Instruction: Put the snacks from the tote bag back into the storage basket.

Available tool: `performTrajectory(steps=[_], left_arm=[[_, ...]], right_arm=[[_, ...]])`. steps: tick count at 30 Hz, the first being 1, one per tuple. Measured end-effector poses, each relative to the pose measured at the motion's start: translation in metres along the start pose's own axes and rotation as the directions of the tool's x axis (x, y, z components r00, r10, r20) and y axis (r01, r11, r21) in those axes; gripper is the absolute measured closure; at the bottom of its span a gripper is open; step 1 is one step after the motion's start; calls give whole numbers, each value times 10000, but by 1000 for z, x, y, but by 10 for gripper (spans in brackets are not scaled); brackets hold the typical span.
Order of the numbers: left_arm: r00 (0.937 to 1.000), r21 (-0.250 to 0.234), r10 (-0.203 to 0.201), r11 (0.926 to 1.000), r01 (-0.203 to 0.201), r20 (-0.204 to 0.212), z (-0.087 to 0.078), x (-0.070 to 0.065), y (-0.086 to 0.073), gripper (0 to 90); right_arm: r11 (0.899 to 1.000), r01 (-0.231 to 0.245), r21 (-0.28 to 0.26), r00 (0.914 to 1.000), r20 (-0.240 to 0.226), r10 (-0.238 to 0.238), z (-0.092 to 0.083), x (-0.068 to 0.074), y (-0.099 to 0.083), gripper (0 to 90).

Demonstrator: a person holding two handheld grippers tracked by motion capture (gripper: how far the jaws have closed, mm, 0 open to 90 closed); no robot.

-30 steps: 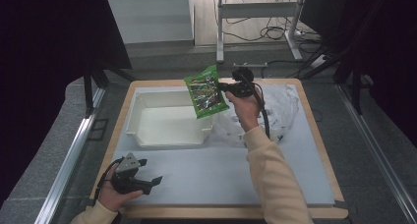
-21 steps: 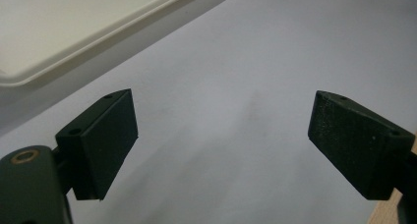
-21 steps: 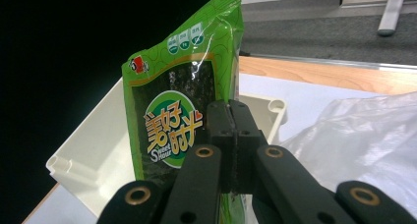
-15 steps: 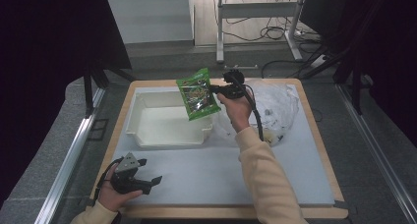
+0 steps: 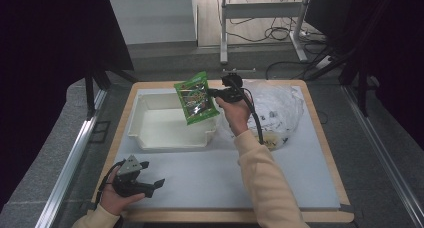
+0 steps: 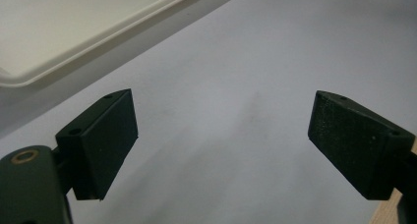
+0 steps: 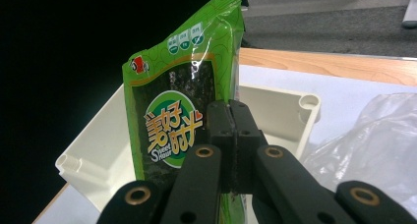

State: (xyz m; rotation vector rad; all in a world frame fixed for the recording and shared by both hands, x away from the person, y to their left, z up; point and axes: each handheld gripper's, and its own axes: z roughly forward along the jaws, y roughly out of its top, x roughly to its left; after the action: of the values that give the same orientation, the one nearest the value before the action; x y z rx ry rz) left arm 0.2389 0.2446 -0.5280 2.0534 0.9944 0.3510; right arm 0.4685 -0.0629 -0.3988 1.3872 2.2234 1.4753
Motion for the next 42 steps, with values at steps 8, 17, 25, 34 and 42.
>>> performTrajectory(steps=[8, 17, 25, 34, 42], left_arm=[[10000, 10, -4, 10000, 4, 8, 0, 0, 0, 115], [10000, -4, -4, 10000, 4, 18, 0, 0, 0, 115], [10000, -40, -19, 10000, 19, 22, -1, 1, 0, 115], [10000, -55, -37, 10000, 37, 46, -1, 1, 0, 115], [9999, -105, -84, 9999, 85, 80, -1, 1, 0, 115]], right_arm=[[10000, 9, 58, 9999, -104, -8, 6, 4, -1, 895], [10000, -5, 69, 9998, -196, 6, 11, 10, -1, 895], [9996, 58, 260, 9996, -280, -51, 21, 16, -2, 895], [9992, 30, 392, 9992, -403, -14, 34, 22, -4, 895], [9987, 43, 510, 9985, -546, -15, 45, 28, -5, 895]])
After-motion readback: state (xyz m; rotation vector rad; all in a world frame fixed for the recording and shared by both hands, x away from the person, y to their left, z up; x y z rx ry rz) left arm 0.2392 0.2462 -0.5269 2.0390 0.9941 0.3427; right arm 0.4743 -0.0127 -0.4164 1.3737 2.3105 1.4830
